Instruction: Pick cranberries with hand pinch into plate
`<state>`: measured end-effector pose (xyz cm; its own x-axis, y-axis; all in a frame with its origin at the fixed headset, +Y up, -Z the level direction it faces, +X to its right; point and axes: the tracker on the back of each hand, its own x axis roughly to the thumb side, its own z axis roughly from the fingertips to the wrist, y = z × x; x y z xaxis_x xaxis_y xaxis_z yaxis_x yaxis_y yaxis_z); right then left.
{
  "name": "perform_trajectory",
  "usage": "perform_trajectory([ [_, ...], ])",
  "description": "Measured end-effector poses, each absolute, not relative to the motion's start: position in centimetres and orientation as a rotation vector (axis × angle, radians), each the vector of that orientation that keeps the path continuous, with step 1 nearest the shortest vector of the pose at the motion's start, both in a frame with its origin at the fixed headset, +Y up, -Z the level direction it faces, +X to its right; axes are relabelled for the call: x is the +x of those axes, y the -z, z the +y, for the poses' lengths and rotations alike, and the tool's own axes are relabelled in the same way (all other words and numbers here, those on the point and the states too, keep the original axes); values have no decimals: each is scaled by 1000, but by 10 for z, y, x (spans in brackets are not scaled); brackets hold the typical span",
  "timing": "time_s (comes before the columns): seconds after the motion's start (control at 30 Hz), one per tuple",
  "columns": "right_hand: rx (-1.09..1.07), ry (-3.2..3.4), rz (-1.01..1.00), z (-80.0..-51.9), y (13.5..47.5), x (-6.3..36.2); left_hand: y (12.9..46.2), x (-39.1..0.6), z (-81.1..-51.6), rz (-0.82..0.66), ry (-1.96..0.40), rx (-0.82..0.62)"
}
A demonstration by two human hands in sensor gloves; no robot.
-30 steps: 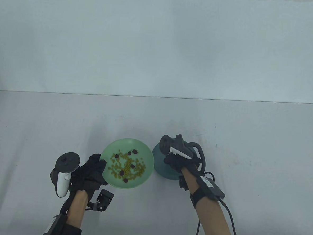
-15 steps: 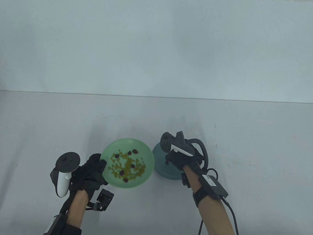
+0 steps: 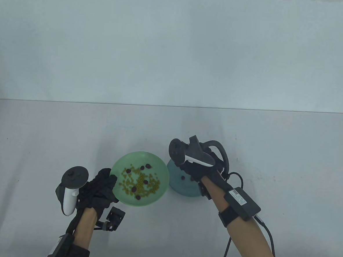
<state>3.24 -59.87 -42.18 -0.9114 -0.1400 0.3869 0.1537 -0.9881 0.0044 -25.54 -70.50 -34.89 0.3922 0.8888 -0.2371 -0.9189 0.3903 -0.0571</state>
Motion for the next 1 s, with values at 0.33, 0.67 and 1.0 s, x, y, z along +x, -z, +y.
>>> perform_trajectory([
  [0.33, -822, 2867, -16, -598, 397, -20, 349, -255, -705, 179, -1155, -189],
  [0.67, -907, 2799, -58, -618, 387, -47, 349, -255, -705, 180, -1158, -186],
  [1.0, -894, 2762, -52, -627, 385, -51, 348, -256, -704, 180, -1164, -181],
])
